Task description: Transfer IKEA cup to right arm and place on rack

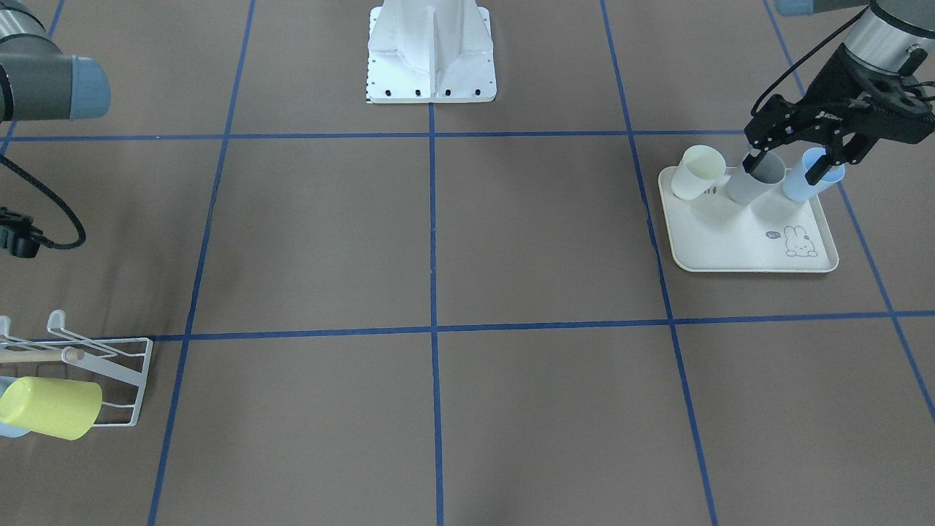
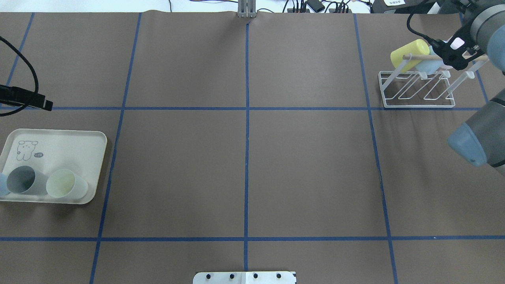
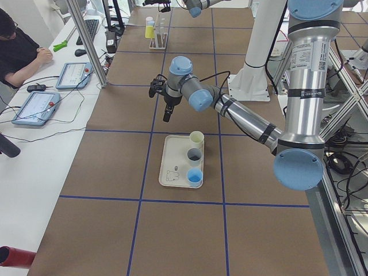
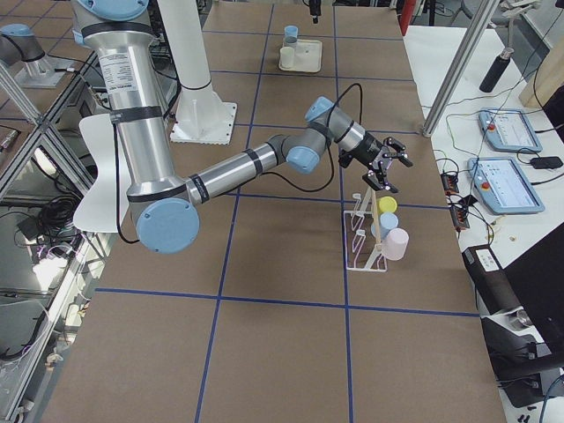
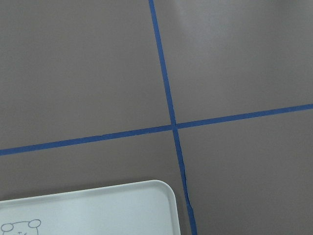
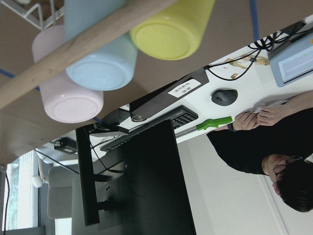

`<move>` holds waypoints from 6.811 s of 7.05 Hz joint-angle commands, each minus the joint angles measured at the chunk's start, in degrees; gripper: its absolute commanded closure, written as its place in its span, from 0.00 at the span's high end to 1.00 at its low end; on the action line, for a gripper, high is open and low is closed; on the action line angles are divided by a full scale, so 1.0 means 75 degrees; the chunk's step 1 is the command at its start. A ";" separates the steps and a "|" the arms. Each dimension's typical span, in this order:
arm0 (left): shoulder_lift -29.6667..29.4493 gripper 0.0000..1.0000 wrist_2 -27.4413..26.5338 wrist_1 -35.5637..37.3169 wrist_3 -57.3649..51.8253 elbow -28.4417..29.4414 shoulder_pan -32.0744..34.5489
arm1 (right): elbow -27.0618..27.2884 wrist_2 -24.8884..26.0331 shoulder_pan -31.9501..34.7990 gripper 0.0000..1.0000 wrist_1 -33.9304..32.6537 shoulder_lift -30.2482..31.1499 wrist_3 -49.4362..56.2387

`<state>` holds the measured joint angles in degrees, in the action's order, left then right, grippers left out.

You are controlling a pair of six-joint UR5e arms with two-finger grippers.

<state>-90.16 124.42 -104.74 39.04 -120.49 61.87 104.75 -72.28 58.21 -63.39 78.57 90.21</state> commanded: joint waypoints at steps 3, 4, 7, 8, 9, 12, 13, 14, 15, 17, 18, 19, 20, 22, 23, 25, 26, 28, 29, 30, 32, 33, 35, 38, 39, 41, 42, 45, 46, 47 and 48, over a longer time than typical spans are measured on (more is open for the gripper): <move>0.0839 1.00 -0.0054 -0.0016 -0.1862 0.0045 0.0480 | 0.0997 -0.3549 -0.0015 0.99 -0.0607 0.0352 -0.6094; 0.1039 1.00 -0.0112 -0.0155 -0.1865 0.0057 0.0504 | 0.1079 -0.4533 -0.0015 0.99 -0.0537 0.0329 -0.7885; 0.2362 1.00 -0.0347 -0.2470 -0.1795 0.0967 0.0493 | 0.1548 -0.5833 -0.0736 0.99 -0.0559 0.0224 -1.1551; 0.2516 1.00 -0.0625 -0.2709 -0.1783 0.1215 0.0481 | 0.1618 -0.5809 -0.1090 0.99 -0.0571 0.0084 -1.2639; 0.2622 1.00 -0.0825 -0.3001 -0.1783 0.1495 0.0481 | 0.1608 -0.5809 -0.1395 0.99 -0.0629 -0.0173 -1.3450; 0.2623 1.00 -0.0711 -0.4829 -0.1748 0.3055 0.0469 | 0.1596 -0.4989 -0.2123 0.98 -0.0653 -0.0175 -1.3505; 0.2913 1.00 -0.0699 -0.4867 -0.1585 0.3057 0.0423 | 0.1561 -0.4977 -0.2229 0.98 -0.0642 -0.0187 -1.3505; 0.2974 1.00 -0.0292 -0.4902 -0.1561 0.3057 0.0423 | 0.1561 -0.4965 -0.2230 0.98 -0.0642 -0.0175 -1.3505; 0.3056 1.00 -0.0068 -0.5007 -0.1549 0.3068 0.0411 | 0.1549 -0.4965 -0.2242 0.98 -0.0642 -0.0175 -1.3505; 0.3127 0.99 -0.0042 -0.5090 -0.1549 0.3080 0.0388 | 0.1549 -0.4965 -0.2265 0.98 -0.0642 -0.0175 -1.3505; 0.3127 0.89 -0.0042 -0.5090 -0.1537 0.3115 0.0387 | 0.1549 -0.4953 -0.2277 0.98 -0.0642 -0.0140 -1.3493; 0.3127 0.85 0.0004 -0.5078 -0.1537 0.3127 0.0364 | 0.1549 -0.4953 -0.2277 0.98 -0.0642 -0.0128 -1.3493; 0.3127 0.85 0.0295 -0.5078 -0.1537 0.3185 0.0352 | 0.1549 -0.4953 -0.2277 0.98 -0.0642 -0.0117 -1.3493; 0.3115 0.85 0.0344 -0.5078 -0.1549 0.3209 0.0271 | 0.1549 -0.4953 -0.2277 0.98 -0.0630 -0.0082 -1.3470; 0.3104 0.82 0.0437 -0.5078 -0.1549 0.3221 0.0247 | 0.1549 -0.4953 -0.2277 0.98 -0.0630 -0.0081 -1.3470; 0.3069 0.48 0.0450 -0.5078 -0.1549 0.3244 0.0235 | 0.1549 -0.4953 -0.2277 0.98 -0.0630 -0.0070 -1.3470; 0.3022 0.44 0.0450 -0.5078 -0.1549 0.3291 0.0200 | 0.1549 -0.4953 -0.2265 0.98 -0.0618 -0.0070 -1.3447; 0.2998 0.31 0.0462 -0.5078 -0.1549 0.3315 0.0153 | 0.1549 -0.4953 -0.2265 0.98 -0.0618 -0.0046 -1.3435; 0.2952 0.24 0.0508 -0.5078 -0.1537 0.3315 0.0141 | 0.1549 -0.4953 -0.2265 0.99 -0.0618 -0.0046 -1.3423; 0.2951 0.13 0.0625 -0.5067 -0.1537 0.3326 0.0141 | 0.1549 -0.4965 -0.2265 0.99 -0.0606 -0.0058 -1.3423; 0.2858 0.00 0.0626 -0.5078 -0.1537 0.3315 0.0141 | 0.1549 -0.4965 -0.2265 0.99 -0.0606 -0.0058 -1.3411; 0.2858 0.00 0.0626 -0.5067 -0.1549 0.3268 0.0153 | 0.1549 -0.4965 -0.2265 0.99 -0.0583 -0.0058 -1.3411; 0.2858 0.00 0.0672 -0.4985 -0.1630 0.3024 0.0188 | 0.1537 -0.4988 -0.2277 0.99 -0.0548 -0.0116 -1.3388; 0.2846 0.00 0.2273 -0.4973 -0.1642 0.2753 0.1088 | 0.1200 -0.4977 -0.2569 0.99 0.0441 -0.0222 -1.3399; 0.2846 0.00 0.2301 -0.4880 -0.1642 0.2567 0.1253 | 0.0872 -0.4965 -0.2663 0.99 0.1052 -0.0234 -1.3400; 0.2637 0.00 0.2302 -0.3448 -0.1642 0.1529 0.1616 | 0.0659 -0.4953 -0.2885 0.99 0.1699 -0.0269 -1.3400; 0.2333 0.00 0.2278 -0.2069 -0.1654 0.0756 0.1722 | 0.0565 -0.4953 -0.2967 0.99 0.1830 -0.0420 -1.3400; 0.1306 0.00 0.2313 -0.0375 -0.1550 0.0093 0.2016 | 0.0553 -0.4965 -0.3155 0.99 0.1843 -0.0654 -1.3388; 0.0603 0.00 0.2545 0.0549 -0.1525 -0.0001 0.2028 | 0.0553 -0.4965 -0.3307 0.99 0.1889 -0.0899 -1.3295; 0.0306 0.00 0.3290 0.0686 -0.1015 0.0091 0.2016 | 0.0460 -0.4965 -0.3459 0.99 0.2470 -0.0983 -1.3282; -0.0324 0.00 0.3750 0.0595 0.0185 0.0104 0.1982 | 0.0053 -0.4953 -0.3542 0.99 0.3659 -0.0972 -1.3294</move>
<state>-87.51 147.96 -101.13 32.38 -119.84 76.92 107.71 -109.49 32.66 -44.19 71.67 -9.54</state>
